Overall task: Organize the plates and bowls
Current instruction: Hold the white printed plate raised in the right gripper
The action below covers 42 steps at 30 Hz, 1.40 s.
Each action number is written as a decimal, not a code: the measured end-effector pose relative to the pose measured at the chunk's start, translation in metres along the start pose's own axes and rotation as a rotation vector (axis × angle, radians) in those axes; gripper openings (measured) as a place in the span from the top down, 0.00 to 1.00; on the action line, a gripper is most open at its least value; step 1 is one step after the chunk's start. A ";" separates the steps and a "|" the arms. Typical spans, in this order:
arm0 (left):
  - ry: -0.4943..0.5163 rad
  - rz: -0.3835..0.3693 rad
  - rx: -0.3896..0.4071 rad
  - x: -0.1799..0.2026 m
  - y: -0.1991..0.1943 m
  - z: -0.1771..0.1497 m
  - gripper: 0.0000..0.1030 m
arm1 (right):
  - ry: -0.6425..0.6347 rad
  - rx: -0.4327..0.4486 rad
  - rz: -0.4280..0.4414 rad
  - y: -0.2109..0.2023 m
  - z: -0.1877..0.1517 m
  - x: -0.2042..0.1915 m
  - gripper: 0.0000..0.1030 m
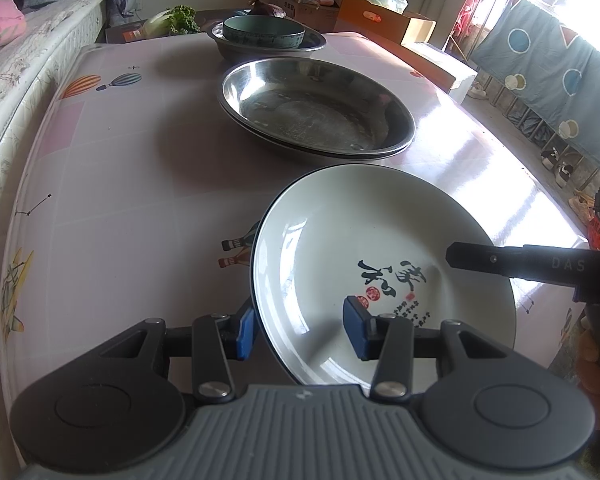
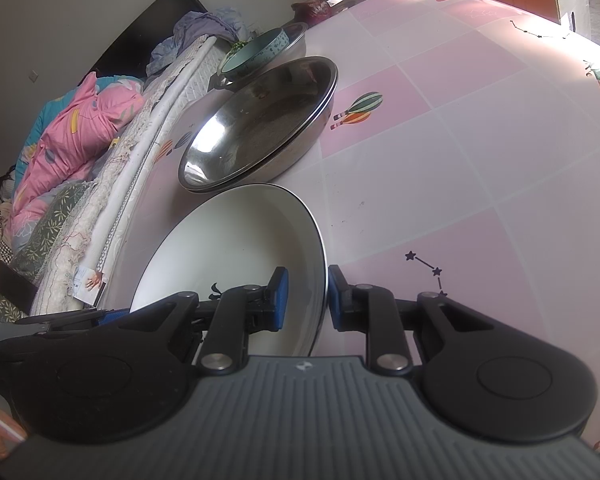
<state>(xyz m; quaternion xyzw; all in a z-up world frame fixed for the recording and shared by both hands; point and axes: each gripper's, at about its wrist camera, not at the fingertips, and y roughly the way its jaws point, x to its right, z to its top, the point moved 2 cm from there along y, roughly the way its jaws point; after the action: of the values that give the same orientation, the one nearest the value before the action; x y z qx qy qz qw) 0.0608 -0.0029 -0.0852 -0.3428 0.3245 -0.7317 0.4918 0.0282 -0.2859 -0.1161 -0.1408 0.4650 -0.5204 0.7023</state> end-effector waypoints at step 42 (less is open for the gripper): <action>-0.004 -0.002 -0.001 0.000 0.001 0.000 0.54 | -0.002 0.001 0.000 0.000 -0.001 0.000 0.80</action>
<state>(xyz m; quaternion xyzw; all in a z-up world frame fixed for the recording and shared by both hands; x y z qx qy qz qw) 0.0615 -0.0029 -0.0858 -0.3448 0.3235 -0.7312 0.4917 0.0278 -0.2858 -0.1165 -0.1410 0.4642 -0.5204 0.7027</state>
